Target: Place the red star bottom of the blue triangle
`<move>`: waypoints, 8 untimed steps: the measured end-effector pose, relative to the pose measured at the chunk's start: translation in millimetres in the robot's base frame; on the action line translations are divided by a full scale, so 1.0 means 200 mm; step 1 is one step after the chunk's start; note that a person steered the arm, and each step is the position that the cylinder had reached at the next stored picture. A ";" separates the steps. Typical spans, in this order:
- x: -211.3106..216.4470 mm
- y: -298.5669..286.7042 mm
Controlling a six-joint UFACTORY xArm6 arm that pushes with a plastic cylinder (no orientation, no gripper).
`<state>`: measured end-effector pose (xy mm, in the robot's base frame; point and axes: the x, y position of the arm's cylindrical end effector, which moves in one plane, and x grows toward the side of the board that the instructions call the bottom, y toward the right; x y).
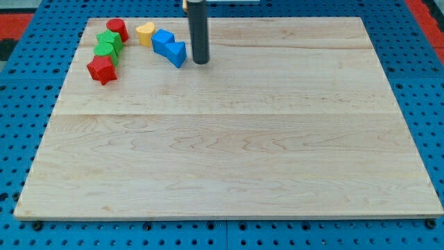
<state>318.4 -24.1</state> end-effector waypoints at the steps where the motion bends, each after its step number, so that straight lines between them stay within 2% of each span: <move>1: -0.19 0.24; 2: -0.06 0.27; 3: 0.49 -0.09; 4: 0.63 -0.88; 5: 0.52 -1.35; 6: 0.24 -1.36; 8: 0.19 -0.92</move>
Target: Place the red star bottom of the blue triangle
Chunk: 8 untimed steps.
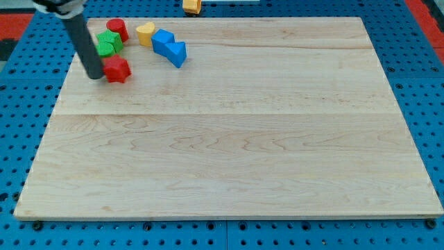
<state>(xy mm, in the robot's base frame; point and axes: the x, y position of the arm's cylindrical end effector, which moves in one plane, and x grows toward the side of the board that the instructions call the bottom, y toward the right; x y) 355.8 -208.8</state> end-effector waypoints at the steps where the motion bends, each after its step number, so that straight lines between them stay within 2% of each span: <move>1: 0.00 0.26; 2: 0.06 0.41; 3: 0.11 0.17; 5: -0.20 0.20; 6: -0.21 0.33; 7: -0.02 0.38; 8: 0.05 0.53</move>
